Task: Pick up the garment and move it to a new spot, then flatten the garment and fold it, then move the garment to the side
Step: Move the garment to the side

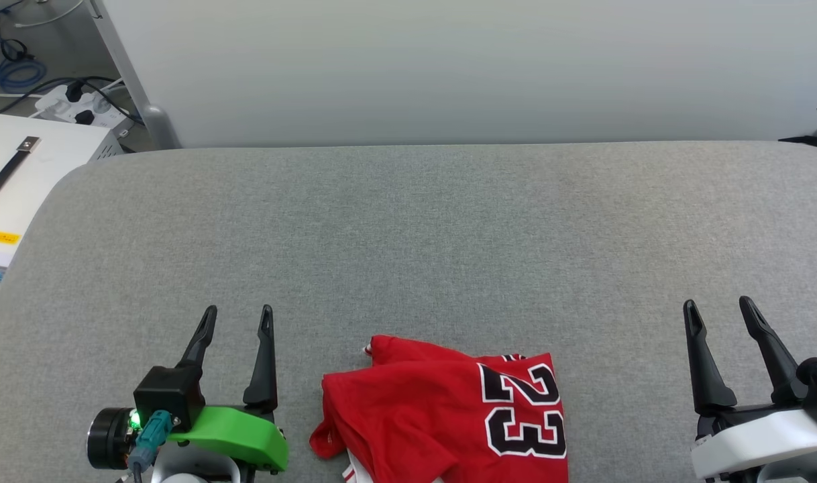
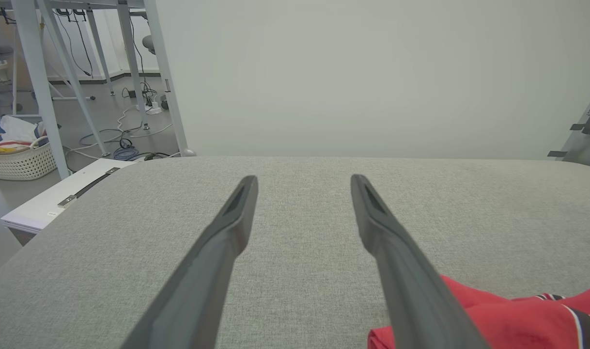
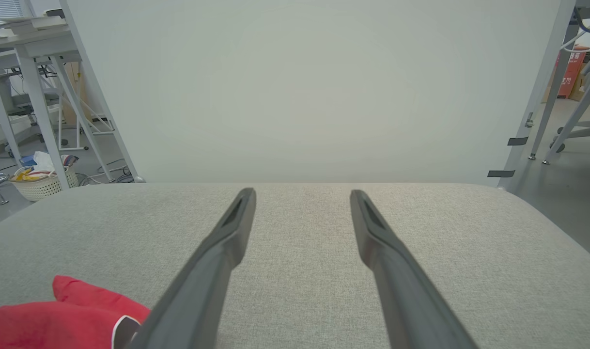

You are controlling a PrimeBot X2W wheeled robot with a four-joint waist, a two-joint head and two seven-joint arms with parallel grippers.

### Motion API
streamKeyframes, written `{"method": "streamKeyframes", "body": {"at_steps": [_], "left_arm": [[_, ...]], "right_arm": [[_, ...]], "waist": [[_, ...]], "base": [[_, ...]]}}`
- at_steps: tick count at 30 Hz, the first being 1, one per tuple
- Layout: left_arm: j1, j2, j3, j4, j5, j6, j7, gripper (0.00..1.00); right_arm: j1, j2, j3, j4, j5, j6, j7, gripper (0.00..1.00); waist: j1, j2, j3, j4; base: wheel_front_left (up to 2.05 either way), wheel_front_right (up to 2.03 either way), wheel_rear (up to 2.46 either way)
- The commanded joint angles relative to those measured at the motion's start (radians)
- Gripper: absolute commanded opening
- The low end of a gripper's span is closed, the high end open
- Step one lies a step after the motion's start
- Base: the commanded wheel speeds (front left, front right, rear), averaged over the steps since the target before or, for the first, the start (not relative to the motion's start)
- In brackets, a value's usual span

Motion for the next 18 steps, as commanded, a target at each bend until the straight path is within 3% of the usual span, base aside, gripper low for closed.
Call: {"method": "streamKeyframes", "body": {"at_steps": [1, 10, 14, 18], "left_arm": [[0.009, -0.002, 0.007, 0.005, 0.003, -0.006, -0.006, 1.00], [-0.013, -0.015, 0.008, 0.008, 0.001, -0.016, -0.006, 1.00], [-0.027, -0.021, 0.023, -0.003, 0.007, -0.020, -0.007, 1.00], [-0.040, -0.033, 0.039, -0.015, 0.013, -0.030, -0.007, 1.00]], "right_arm": [[0.009, 0.002, -0.004, -0.004, 0.004, 0.000, 0.006, 1.00], [-0.005, -0.003, -0.057, 0.041, 0.071, 0.000, 0.046, 1.00], [-0.008, -0.047, -0.084, 0.111, 0.189, 0.000, 0.138, 1.00], [-0.011, -0.118, -0.061, 0.189, 0.328, 0.000, 0.305, 1.00]], "waist": [[0.0000, 0.0000, 0.001, 0.002], [0.0000, 0.0000, 0.019, 0.023], [0.0000, 0.0000, 0.036, 0.039], [0.0000, 0.0000, 0.059, 0.057]], "base": [[0.00, 0.00, 0.00], [0.00, 0.00, 0.00], [0.00, 0.00, 0.00], [0.00, 0.00, 0.00]]}}
